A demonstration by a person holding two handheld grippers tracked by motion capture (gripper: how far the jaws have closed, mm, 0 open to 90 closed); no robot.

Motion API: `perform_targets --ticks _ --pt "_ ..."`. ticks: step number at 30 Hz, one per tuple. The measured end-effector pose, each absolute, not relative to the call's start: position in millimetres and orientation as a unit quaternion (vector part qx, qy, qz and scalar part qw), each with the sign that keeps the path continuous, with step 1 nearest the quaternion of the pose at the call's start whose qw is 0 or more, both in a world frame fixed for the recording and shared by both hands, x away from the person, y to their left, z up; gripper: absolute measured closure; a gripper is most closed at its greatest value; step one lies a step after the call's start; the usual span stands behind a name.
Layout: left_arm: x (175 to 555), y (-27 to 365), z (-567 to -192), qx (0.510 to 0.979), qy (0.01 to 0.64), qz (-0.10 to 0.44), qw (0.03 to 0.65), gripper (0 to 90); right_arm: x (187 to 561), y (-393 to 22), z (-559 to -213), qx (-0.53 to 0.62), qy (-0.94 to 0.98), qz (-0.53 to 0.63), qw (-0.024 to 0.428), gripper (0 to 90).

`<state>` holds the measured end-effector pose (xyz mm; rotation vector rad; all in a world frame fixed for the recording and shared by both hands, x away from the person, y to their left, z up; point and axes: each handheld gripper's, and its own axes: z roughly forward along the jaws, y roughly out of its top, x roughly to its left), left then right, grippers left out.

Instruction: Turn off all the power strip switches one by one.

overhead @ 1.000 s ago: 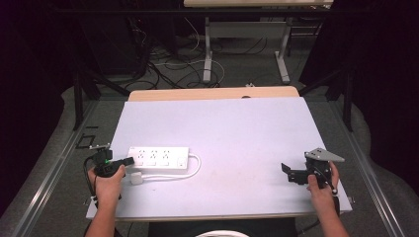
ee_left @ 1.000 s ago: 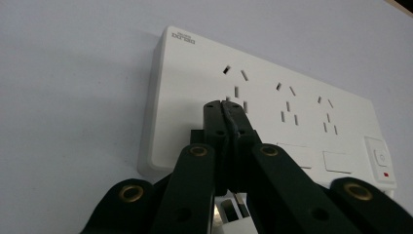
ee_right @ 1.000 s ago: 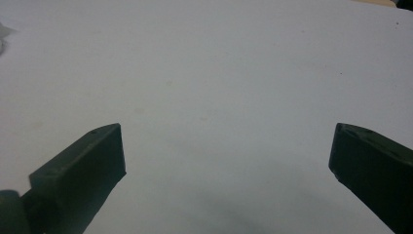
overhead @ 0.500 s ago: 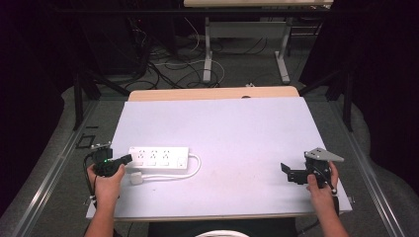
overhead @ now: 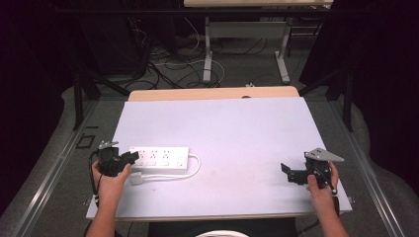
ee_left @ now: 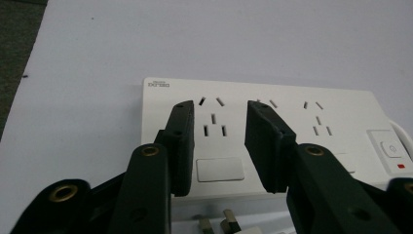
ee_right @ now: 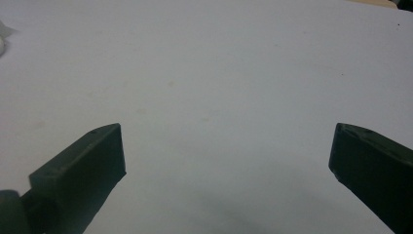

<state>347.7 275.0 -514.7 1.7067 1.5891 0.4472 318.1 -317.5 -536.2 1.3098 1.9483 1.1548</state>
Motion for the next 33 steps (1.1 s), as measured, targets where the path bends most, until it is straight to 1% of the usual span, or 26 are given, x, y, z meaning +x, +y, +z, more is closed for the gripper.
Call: perform_targets --ticks 6,9,12,13,29,33 --pt "347 262 -512 0.683 0.598 0.169 0.384 59.7 317 -317 -535 0.485 0.719 0.425 0.259 0.0" --pt "347 255 -512 0.693 0.581 0.186 0.384 52.3 318 -318 -536 0.48 0.721 0.426 0.264 0.0" --pt "346 250 -511 0.7 0.571 0.187 0.387 47.7 318 -317 -536 0.483 0.718 0.427 0.262 0.0" --pt "345 248 -510 0.703 0.567 0.182 0.387 47.4 318 -317 -536 0.483 0.718 0.427 0.262 0.0" --pt "336 223 -496 0.733 0.511 0.196 0.404 38.0 317 -316 -534 0.477 0.723 0.426 0.262 0.0" --pt "335 215 -494 0.74 0.497 0.196 0.409 32.9 316 -314 -534 0.48 0.721 0.427 0.259 0.0"
